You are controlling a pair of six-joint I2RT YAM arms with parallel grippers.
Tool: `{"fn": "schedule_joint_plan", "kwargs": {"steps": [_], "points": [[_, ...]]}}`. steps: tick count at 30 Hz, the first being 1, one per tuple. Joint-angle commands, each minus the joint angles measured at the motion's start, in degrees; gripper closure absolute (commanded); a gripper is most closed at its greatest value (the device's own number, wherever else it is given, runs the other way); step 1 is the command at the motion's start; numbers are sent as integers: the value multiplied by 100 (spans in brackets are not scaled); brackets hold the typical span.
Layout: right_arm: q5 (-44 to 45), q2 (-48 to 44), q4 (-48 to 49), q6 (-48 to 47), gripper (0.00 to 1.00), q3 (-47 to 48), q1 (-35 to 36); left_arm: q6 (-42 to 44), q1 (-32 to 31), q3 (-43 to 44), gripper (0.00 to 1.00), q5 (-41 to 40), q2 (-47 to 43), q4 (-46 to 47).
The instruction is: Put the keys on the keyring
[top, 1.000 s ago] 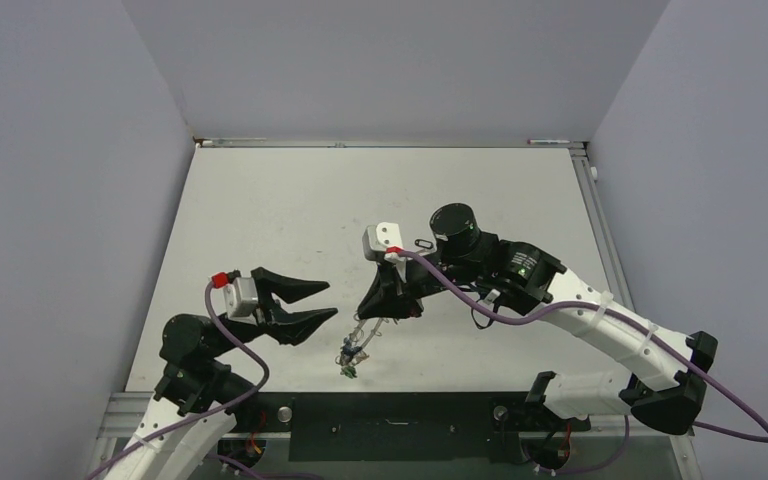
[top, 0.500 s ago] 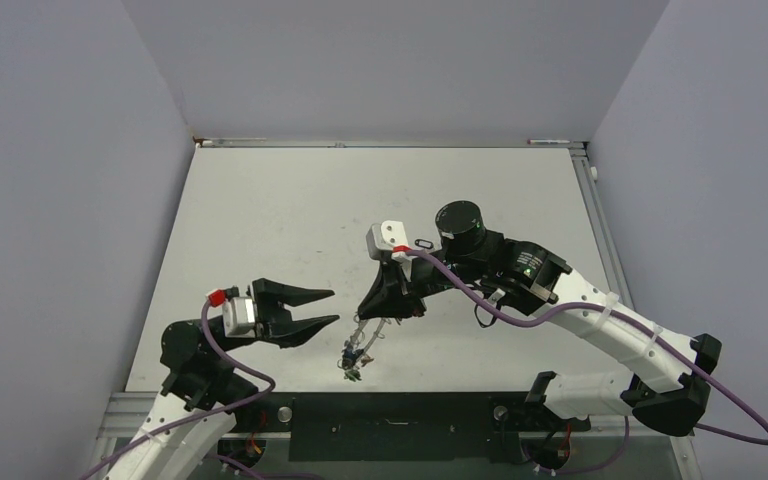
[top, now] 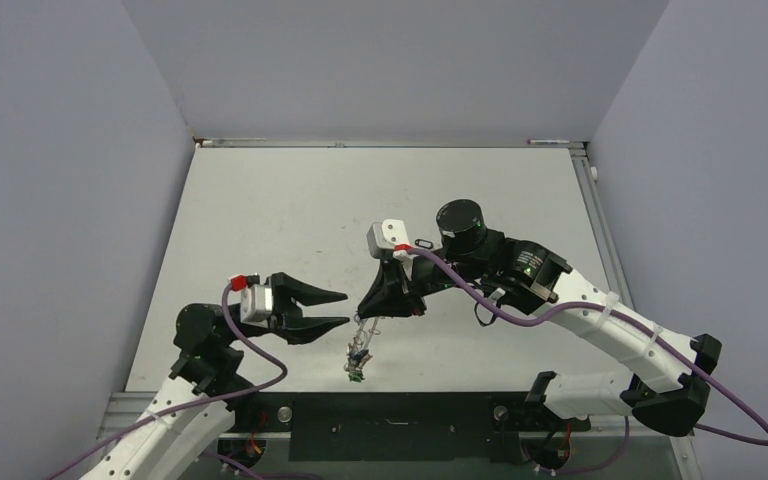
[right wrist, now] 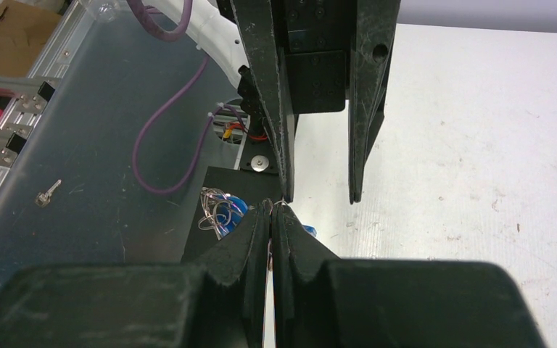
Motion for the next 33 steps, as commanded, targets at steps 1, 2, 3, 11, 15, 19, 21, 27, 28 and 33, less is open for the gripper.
{"fn": "schedule_joint_plan", "kwargs": {"steps": [1,2,3,11,15,19,21,27,28,33], "points": [[-204,-19,486,-79,95,306,-30,-368,-125,398,63,356,258,474],[-203,-11,485,-88,95,306,-32,-414,-150,424,63,350,305,493],[-190,-7,485,-90,95,294,-31,-446,-161,449,63,361,339,496],[-55,32,404,-145,95,280,-41,-414,-201,646,73,457,380,136],[3,34,412,-141,95,283,-38,-216,-228,771,76,433,394,-352],[85,31,429,-145,95,291,-42,-84,-254,816,79,243,410,-692],[133,37,425,-141,95,292,-48,-81,-262,843,80,206,438,-756],[251,64,434,-129,95,281,-48,-267,-288,848,80,178,513,-663],[256,68,442,-124,95,283,-48,-313,-289,834,80,180,517,-608],[299,109,455,-128,95,265,-48,-475,-315,787,80,248,557,-395]]}}
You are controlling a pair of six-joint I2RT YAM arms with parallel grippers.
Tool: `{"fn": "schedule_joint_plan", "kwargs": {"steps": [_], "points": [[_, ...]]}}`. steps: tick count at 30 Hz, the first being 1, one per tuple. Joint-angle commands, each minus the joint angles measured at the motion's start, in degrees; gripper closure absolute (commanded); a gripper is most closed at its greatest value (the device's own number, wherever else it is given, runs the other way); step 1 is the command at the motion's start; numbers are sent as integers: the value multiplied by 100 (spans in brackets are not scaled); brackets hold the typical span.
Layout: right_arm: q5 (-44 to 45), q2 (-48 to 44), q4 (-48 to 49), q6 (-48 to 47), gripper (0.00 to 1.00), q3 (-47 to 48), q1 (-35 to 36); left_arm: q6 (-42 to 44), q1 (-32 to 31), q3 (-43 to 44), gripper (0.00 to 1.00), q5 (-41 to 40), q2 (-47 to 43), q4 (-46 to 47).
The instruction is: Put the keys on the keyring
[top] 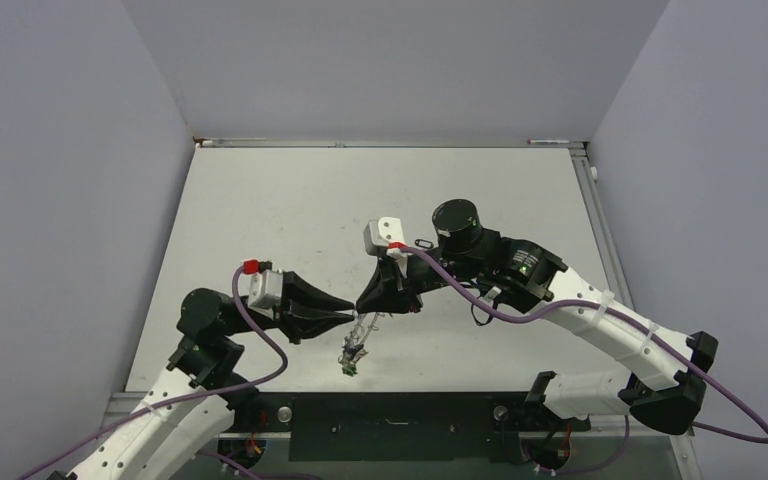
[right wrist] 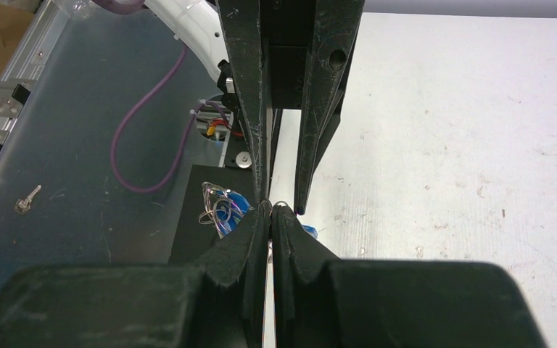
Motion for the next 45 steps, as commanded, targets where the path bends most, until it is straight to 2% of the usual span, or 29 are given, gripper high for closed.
{"fn": "schedule_joint_plan", "kwargs": {"steps": [1,9,14,22,37,45], "points": [[15,46,451,-104,95,258,-41,-183,-50,173,80,25,30,345],[45,113,451,-101,95,273,-41,-216,-69,175,80,88,63,341],[100,137,405,-123,95,289,-41,-29,-69,309,79,-89,67,-110],[163,102,327,-170,95,306,-42,-201,-69,358,73,-267,77,-234],[399,135,131,-270,95,348,-28,-652,-69,438,73,-602,72,-186],[439,103,111,-293,95,326,-28,-739,-69,438,69,-688,26,-225]]}}
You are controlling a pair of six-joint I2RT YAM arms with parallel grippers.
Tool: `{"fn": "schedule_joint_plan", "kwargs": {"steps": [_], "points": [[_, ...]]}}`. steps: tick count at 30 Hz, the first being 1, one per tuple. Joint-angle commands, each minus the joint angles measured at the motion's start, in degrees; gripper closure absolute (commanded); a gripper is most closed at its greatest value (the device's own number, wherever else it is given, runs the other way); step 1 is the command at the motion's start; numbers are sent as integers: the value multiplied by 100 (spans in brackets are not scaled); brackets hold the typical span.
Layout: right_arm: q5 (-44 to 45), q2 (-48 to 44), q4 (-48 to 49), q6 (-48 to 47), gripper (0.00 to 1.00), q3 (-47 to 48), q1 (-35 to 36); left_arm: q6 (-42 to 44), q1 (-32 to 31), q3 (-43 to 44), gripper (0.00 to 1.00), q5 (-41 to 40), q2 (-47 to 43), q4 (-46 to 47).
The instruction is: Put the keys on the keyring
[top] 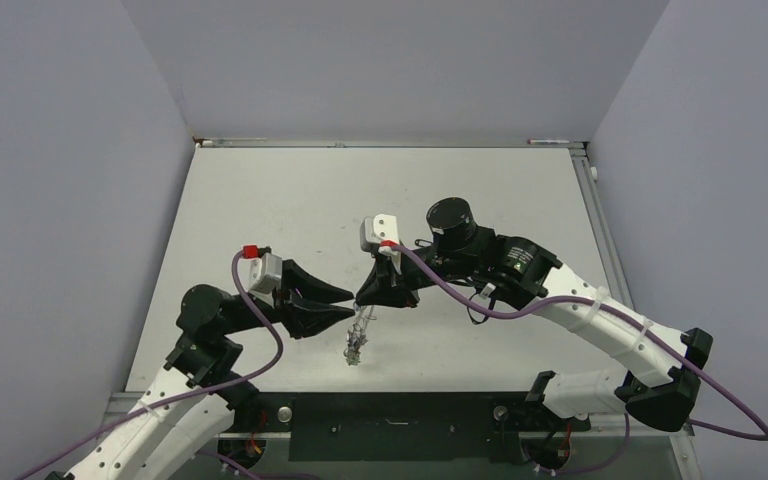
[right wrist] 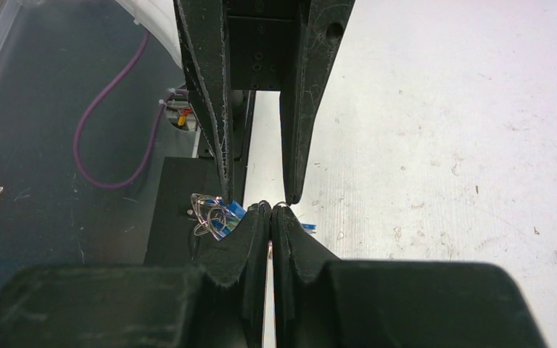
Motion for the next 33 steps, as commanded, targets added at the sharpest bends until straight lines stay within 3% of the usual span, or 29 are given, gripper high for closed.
{"fn": "schedule_joint_plan", "kwargs": {"steps": [1,14,22,33], "points": [[-15,-36,279,-101,95,248,-2,-125,-32,243,69,-137,5,142],[62,-59,299,-87,95,280,-11,258,-32,437,82,-297,91,-677],[132,-19,285,-96,95,313,-5,315,-31,531,83,-376,33,-1072],[158,54,317,-87,95,318,8,4,-32,422,83,-260,99,-688]]}}
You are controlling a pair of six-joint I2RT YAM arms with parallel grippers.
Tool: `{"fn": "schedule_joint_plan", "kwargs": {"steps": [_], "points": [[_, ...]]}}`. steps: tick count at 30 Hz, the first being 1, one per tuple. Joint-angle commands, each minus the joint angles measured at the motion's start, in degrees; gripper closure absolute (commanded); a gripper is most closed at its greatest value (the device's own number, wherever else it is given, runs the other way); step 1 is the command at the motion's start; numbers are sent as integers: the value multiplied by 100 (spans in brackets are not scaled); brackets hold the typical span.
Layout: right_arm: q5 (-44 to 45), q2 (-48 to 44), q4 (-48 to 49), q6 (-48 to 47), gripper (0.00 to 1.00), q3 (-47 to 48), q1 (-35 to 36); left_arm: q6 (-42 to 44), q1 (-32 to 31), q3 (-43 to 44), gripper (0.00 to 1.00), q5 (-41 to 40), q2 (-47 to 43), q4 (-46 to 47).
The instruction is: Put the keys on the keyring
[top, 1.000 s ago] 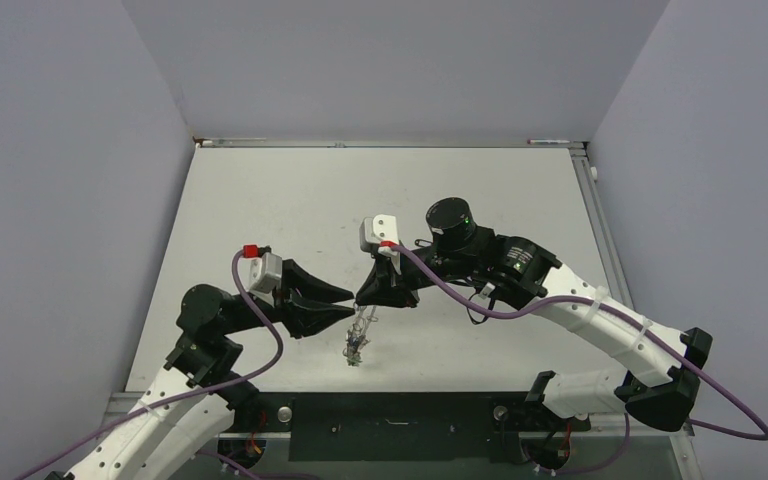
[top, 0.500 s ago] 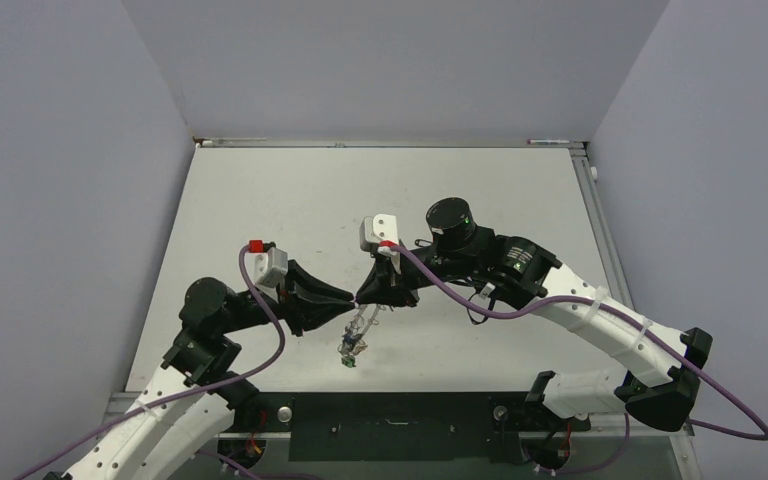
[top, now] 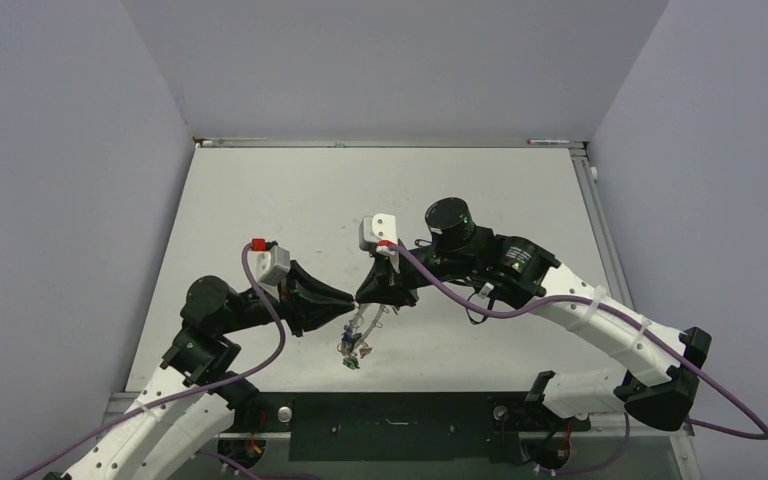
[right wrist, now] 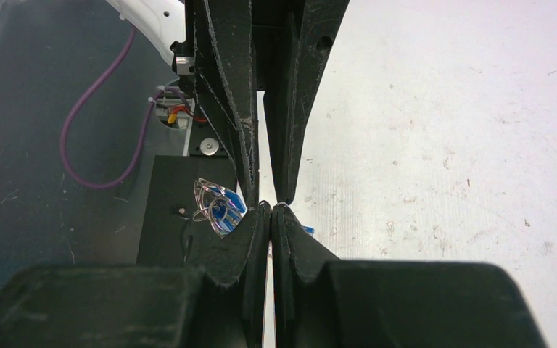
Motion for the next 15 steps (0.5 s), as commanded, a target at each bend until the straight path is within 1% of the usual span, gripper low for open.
{"fn": "schedule_joint_plan", "kwargs": {"steps": [1,6,11,15], "points": [[22,36,339,-47,95,318,19,-202,-32,140,83,13,37,367],[88,92,321,-70,95,333,69,-331,-32,107,83,50,133,503],[92,102,347,-84,95,386,97,-368,-32,66,95,128,215,582],[108,130,345,-104,95,441,99,-312,-32,84,96,136,226,429]]}}
